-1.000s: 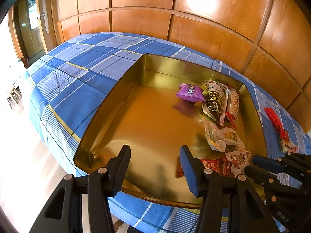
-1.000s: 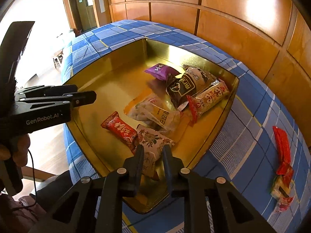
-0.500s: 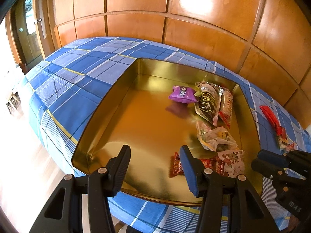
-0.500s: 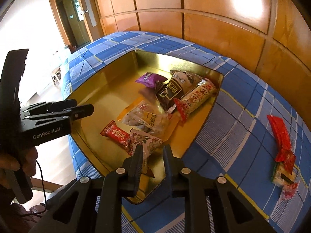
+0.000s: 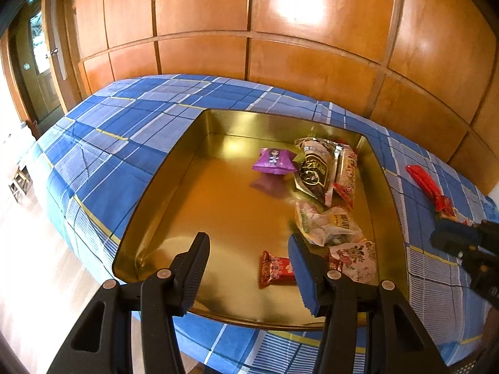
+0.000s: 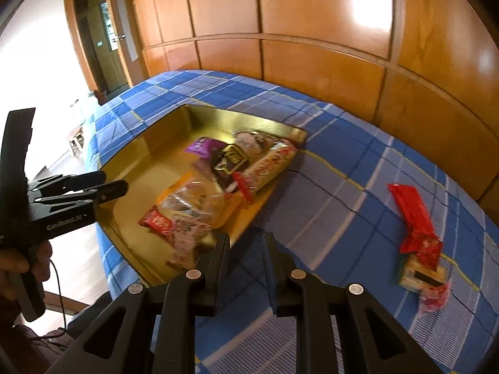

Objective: Organize snacks
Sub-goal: 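Move both tools back toward the cracker box and red packets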

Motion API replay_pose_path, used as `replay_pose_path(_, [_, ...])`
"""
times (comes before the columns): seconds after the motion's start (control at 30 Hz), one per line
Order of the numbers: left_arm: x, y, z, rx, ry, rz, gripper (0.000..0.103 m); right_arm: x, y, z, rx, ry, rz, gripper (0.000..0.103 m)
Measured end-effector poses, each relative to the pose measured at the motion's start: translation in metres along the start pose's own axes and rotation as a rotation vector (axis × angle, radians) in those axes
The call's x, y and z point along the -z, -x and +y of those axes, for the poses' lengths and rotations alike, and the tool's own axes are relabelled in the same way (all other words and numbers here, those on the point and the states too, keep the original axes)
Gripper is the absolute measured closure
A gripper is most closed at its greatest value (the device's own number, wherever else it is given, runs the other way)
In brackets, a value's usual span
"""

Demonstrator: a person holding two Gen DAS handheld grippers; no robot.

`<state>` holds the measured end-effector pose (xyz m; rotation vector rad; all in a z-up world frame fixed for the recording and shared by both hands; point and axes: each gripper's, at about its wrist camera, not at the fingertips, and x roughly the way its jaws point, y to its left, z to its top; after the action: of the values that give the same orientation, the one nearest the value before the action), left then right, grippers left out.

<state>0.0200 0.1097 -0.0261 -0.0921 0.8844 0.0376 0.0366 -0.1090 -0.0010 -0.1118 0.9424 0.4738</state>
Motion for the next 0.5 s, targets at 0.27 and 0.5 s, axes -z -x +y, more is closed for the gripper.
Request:
replay_pose_path(0.27, [-0.003, 0.007, -0.014, 0.007, -0.043, -0.021, 0.050, 0.006, 0.022, -0.041, 0.088, -0.036, -0.016, 0.082])
replay_pose_path(0.5, [-0.007, 0.013, -0.033, 0.022, -0.098, -0.042, 0.050, 0.011, 0.046, -0.085, 0.184, -0.081, -0.032, 0.082])
